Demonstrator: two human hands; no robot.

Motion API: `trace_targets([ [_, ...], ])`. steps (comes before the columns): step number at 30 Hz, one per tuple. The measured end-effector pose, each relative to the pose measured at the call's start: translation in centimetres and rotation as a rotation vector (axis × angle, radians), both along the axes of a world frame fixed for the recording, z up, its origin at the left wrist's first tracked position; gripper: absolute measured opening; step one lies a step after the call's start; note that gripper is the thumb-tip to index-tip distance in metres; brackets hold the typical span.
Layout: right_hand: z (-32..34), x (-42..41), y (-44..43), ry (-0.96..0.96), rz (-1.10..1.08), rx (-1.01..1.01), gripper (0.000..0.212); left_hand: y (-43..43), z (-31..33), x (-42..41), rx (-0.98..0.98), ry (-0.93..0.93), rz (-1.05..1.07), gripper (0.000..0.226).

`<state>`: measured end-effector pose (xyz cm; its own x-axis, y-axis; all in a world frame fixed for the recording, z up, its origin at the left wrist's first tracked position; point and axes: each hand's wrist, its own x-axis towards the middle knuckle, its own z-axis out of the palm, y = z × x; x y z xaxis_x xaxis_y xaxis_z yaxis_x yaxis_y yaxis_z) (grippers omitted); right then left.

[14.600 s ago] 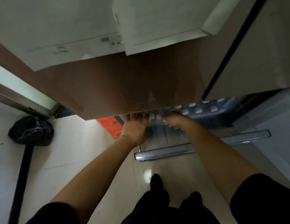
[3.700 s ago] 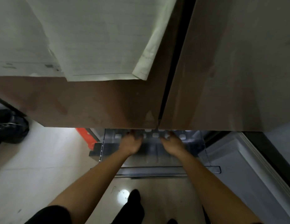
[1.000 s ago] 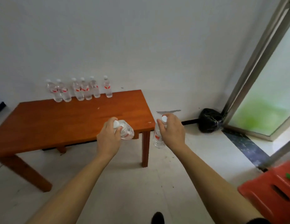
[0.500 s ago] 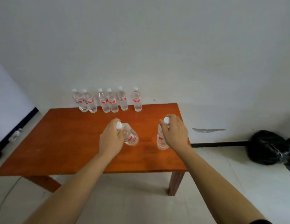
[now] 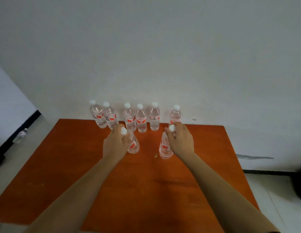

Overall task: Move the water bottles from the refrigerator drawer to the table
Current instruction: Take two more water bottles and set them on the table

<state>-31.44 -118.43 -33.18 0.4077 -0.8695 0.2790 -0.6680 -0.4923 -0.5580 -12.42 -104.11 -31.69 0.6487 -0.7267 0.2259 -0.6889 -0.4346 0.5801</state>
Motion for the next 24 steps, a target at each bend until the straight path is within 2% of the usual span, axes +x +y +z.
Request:
trace_targets([
  [5,-2.3,10.0,-3.3,0.11,0.068,0.078,0.038,-4.8,-1.9,10.3,0.136,-0.008,-0.067,0.031],
  [10,-3.3,16.6,-5.3,0.181,0.097,0.128,0.036,-8.0,-3.8,16.5,0.258,-0.058,-0.196,0.032],
  [16,-4.2,20.8,-6.1,0.249,0.118,0.153,0.033,-9.4,-6.2,19.7,0.307,-0.055,-0.325,0.035],
  [24,-6.0,21.4,-5.2,0.315,0.078,0.221,0.039,-9.5,-8.0,20.5,0.333,-0.138,-0.418,0.048],
])
